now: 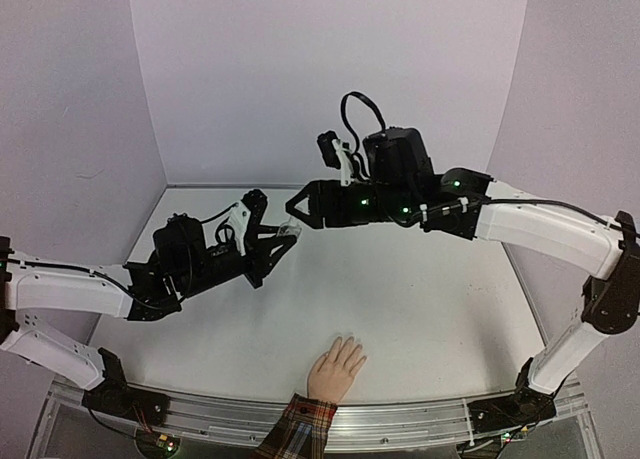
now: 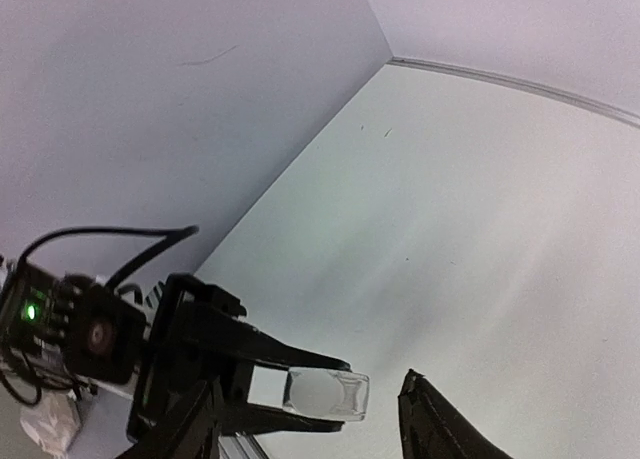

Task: Paint the nails

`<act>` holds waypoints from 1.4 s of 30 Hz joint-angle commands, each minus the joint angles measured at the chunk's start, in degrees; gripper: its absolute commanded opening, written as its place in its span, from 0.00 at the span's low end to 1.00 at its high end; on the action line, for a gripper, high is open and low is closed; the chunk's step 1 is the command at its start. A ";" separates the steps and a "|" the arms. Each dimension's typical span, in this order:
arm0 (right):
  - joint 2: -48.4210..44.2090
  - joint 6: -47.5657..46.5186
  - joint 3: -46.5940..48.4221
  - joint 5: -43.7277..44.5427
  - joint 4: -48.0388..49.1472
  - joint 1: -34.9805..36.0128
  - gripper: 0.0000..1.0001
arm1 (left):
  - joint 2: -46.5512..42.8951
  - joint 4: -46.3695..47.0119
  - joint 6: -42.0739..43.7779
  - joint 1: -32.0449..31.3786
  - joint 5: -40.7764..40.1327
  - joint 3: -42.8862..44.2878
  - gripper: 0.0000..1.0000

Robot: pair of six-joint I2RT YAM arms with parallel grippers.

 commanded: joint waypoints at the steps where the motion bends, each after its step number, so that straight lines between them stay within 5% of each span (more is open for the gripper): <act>1: 4.02 3.69 5.74 4.37 -1.70 0.84 0.53 | 2.34 6.77 1.33 -0.75 -8.09 2.57 0.00; 6: 6.29 3.55 6.68 5.41 -2.29 0.98 0.46 | 3.28 8.70 0.80 -0.99 -8.36 2.35 0.00; 14: 5.78 -5.50 5.09 0.92 -1.50 0.76 0.00 | 1.26 7.55 -1.10 -0.94 -0.71 1.81 0.00; 17: 1.89 -20.81 -0.80 -22.53 1.57 -0.48 0.00 | -1.58 7.98 -5.83 1.88 21.38 0.40 0.00; 19: -0.58 -30.93 -3.62 -46.37 0.26 -1.07 0.00 | -1.66 11.23 -11.77 6.01 40.98 0.04 0.00; 22: -1.02 -32.79 -4.04 -52.03 -2.70 -1.15 0.00 | -0.52 10.71 -15.95 8.53 54.47 1.74 0.00; 24: -1.17 -32.28 -4.21 -49.75 -3.85 -1.18 0.09 | -0.71 6.02 -13.60 8.55 52.22 2.51 0.00; 27: -4.16 -30.29 -6.32 -37.30 -3.22 -1.36 0.54 | -1.92 4.08 -10.24 8.49 43.59 1.40 0.00; 30: -7.10 -23.59 -7.09 -23.49 -1.57 -1.56 0.75 | -3.17 1.65 -7.50 8.21 31.50 0.89 0.00; 36: -6.87 -7.78 -4.92 -2.58 -1.23 -1.48 0.78 | -3.02 -1.54 0.38 2.41 4.99 1.65 0.00; 42: -2.05 1.14 -1.02 0.82 -1.03 -0.55 0.58 | -1.02 2.58 1.60 -0.46 -5.26 1.59 0.00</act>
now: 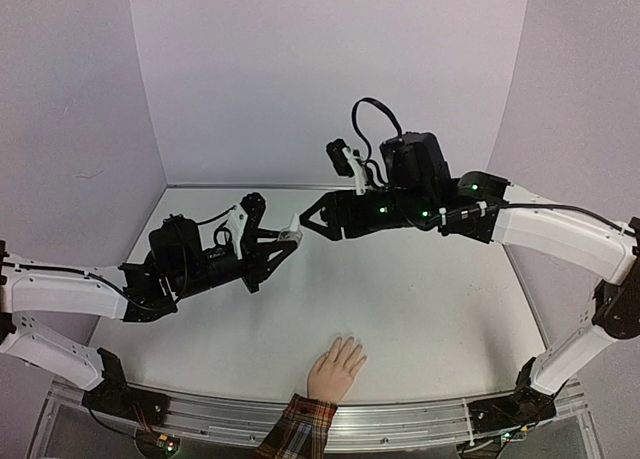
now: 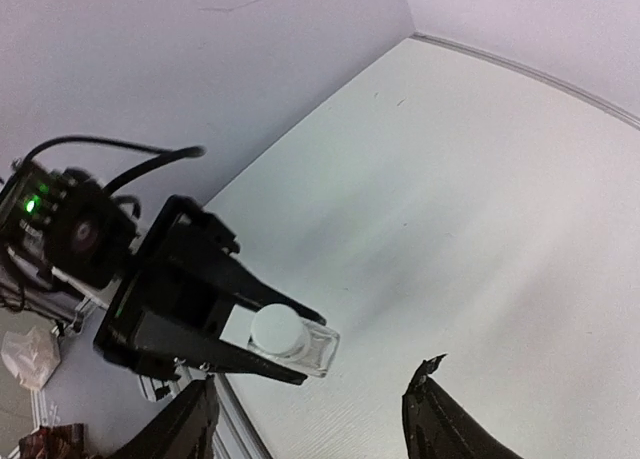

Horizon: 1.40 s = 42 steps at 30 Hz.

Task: Paint the nails

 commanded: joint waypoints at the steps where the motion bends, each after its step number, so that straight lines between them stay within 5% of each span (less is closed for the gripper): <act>1: 4.08 8.59 5.12 6.90 1.48 1.25 0.54 | 1.24 4.43 2.74 -1.21 -12.09 2.44 0.00; 12: 11.91 9.80 12.95 6.45 0.91 2.97 0.37 | 2.98 5.61 1.93 -1.96 -13.01 3.49 0.00; 18: 12.22 5.63 12.96 5.27 0.92 2.91 0.09 | 1.12 6.34 0.64 -1.97 -9.42 2.17 0.00; 21: 10.03 -6.80 10.18 -9.21 1.62 2.19 0.00 | -1.54 7.78 -0.25 -1.47 1.65 0.03 0.00; 24: 6.99 -24.44 5.79 -40.60 -0.94 0.45 0.00 | -3.48 10.98 -6.48 3.24 28.79 -1.38 0.00; 26: 5.47 -27.74 4.64 -47.85 -3.07 -0.54 0.00 | -2.02 15.75 -15.37 7.87 48.00 -0.82 0.00; 28: 5.37 -29.47 5.40 -49.95 -6.94 -1.36 0.00 | -0.69 15.24 -17.72 9.30 53.51 0.43 0.00; 31: 3.68 -29.63 3.97 -44.46 -7.20 -1.44 0.00 | -1.17 7.63 -11.79 9.29 46.90 1.21 0.00; 32: 2.94 -28.98 3.59 -41.03 -6.64 -1.44 0.09 | -1.47 6.89 -10.32 9.28 43.29 1.06 0.00; 35: 0.75 -22.64 1.81 -27.86 -2.36 -1.43 0.55 | -2.84 3.35 -7.24 9.19 30.20 1.31 0.00; 37: -1.04 -17.67 0.54 -18.30 -0.16 -1.44 0.69 | -3.66 2.01 -4.97 8.82 21.18 1.12 0.00; 42: -0.88 -3.41 1.66 -2.66 1.21 -1.34 0.76 | -2.86 -1.73 1.30 4.45 -0.37 2.41 0.00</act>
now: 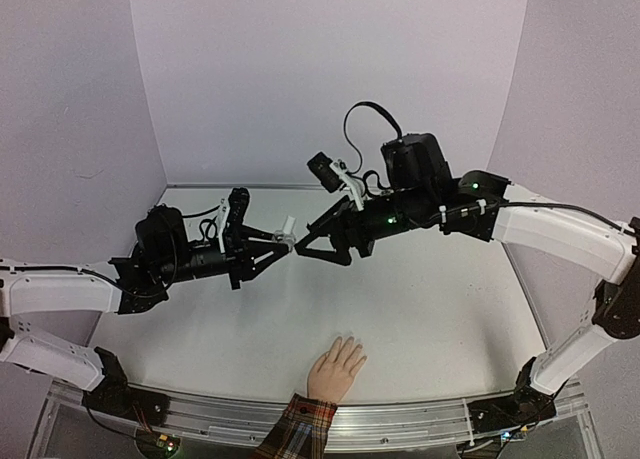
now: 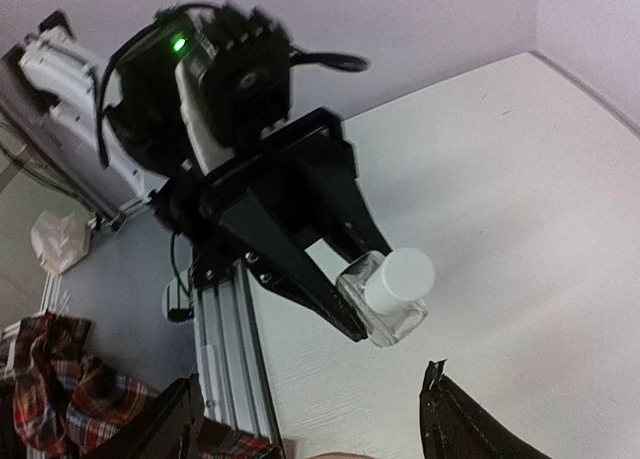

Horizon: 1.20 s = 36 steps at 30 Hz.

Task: Paint the nails

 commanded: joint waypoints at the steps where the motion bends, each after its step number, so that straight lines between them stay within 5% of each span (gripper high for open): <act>1: -1.08 15.24 1.68 15.90 3.38 0.24 0.76 | -0.35 -2.53 8.83 -4.75 -24.67 4.13 0.00; 7: 4.07 27.96 4.75 21.93 5.08 1.35 0.60 | 2.93 3.12 9.67 -8.78 -33.02 3.96 0.00; 17: 9.82 28.89 9.61 23.07 4.66 3.18 0.37 | 4.16 3.78 8.92 -9.79 -32.99 4.89 0.00; 23: 8.61 18.63 8.50 16.88 5.12 3.01 0.00 | 1.59 4.07 7.37 -9.68 -22.50 2.94 0.00; 27: 4.84 -3.67 2.47 -21.62 4.47 2.30 0.00 | -1.35 5.29 1.24 -4.94 6.74 1.47 0.00; 30: 4.21 -9.03 0.89 -29.76 2.40 1.25 0.00 | 0.11 12.26 -9.90 0.95 29.70 1.60 0.00; 33: 3.79 -9.22 0.81 -26.63 0.85 0.63 0.01 | 0.04 5.79 -6.57 1.41 27.65 2.96 0.00; 36: 1.40 -7.06 -0.61 -15.78 1.50 0.28 0.51 | -0.87 0.35 -1.78 1.33 15.93 3.21 0.00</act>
